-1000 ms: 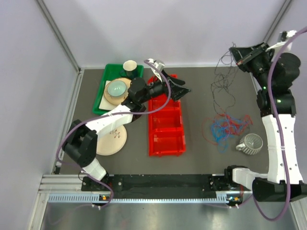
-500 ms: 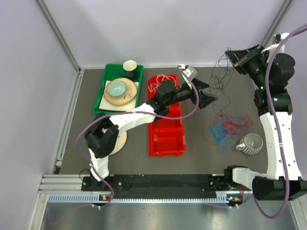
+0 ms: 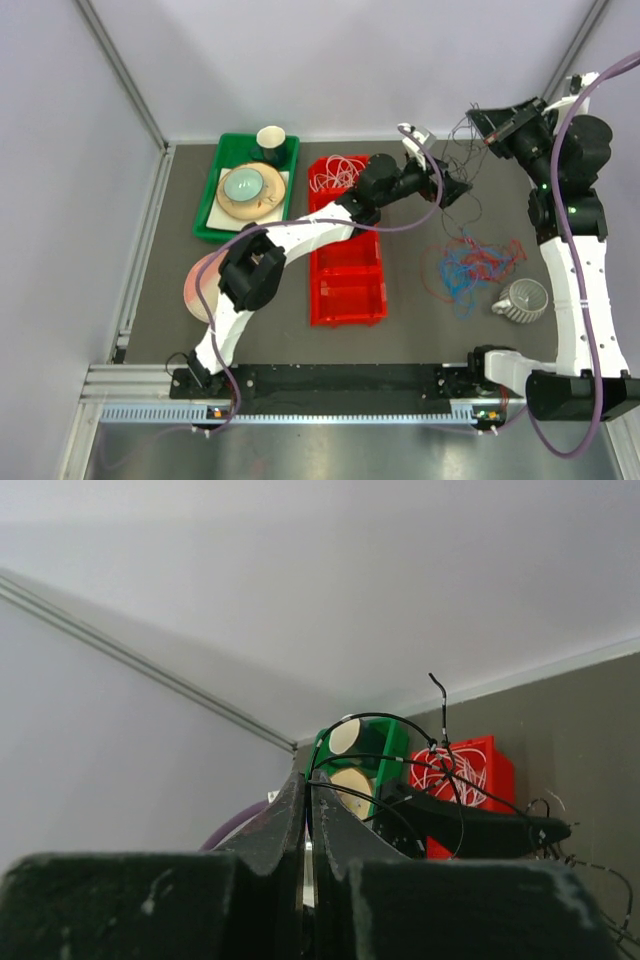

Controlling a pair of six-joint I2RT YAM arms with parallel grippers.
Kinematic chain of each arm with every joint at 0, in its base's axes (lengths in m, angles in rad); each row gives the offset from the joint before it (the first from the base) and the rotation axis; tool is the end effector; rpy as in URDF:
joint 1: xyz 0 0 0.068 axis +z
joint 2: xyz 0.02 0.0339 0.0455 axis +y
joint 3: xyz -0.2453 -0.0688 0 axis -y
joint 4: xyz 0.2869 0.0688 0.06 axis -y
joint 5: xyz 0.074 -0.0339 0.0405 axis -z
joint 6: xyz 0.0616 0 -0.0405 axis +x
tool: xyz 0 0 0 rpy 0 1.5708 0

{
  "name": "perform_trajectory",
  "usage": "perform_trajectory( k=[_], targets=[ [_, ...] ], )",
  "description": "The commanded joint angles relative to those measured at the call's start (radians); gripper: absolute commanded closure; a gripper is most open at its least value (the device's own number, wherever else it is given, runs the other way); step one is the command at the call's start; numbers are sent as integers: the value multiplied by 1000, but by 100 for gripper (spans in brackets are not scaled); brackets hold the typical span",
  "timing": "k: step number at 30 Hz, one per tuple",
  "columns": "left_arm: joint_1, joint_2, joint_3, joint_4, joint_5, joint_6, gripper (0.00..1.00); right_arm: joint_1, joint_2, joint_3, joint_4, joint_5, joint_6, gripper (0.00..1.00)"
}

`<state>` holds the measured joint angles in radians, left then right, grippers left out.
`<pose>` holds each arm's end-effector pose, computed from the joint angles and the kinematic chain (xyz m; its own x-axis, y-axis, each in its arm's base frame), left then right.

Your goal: Untangle the cables

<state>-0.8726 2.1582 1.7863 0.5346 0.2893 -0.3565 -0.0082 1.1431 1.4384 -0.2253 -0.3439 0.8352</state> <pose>0.3570 -0.4528 0.2909 -0.2218 -0.2560 -0.9409 0.8939 0.3320 -0.3011 0.3071 0.0183 0.4868 -0.1967 0.6997 -0.6869 -0.2724 0.6340 0.7238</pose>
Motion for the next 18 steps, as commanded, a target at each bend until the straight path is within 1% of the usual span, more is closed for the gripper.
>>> perform_trajectory(
  k=[1,2,4,5,6,7,9,10,12,15,17,18],
  targets=[
    [-16,55,137,2,-3,-27,1,4,-37,-7,43,-20,12,100],
    [-17,77,143,11,-7,-38,1,4,-39,-9,43,-21,15,100],
    [-17,97,154,30,-7,-62,5,4,-43,-10,43,-24,13,100],
    [-16,100,154,50,-7,-73,10,4,-45,-12,43,-24,13,100],
    [-17,101,157,60,-6,-84,17,4,-46,-16,43,-23,15,100],
    [-17,103,154,70,-6,-108,38,4,-49,-18,43,-26,13,100],
    [-16,98,150,93,-4,-127,61,4,-49,-24,40,-21,7,100],
    [-16,89,142,97,-3,-127,84,4,-52,-29,40,-17,5,100],
    [-14,63,121,111,-9,-119,100,4,-54,-33,38,-12,2,100],
    [3,-9,27,129,-21,-105,100,4,-57,-38,29,0,-10,100],
    [32,-73,-8,137,-26,-110,100,4,-56,-41,26,2,-16,100],
    [44,-95,-40,140,-26,-116,100,4,-54,-42,26,5,-16,92]
  ],
)
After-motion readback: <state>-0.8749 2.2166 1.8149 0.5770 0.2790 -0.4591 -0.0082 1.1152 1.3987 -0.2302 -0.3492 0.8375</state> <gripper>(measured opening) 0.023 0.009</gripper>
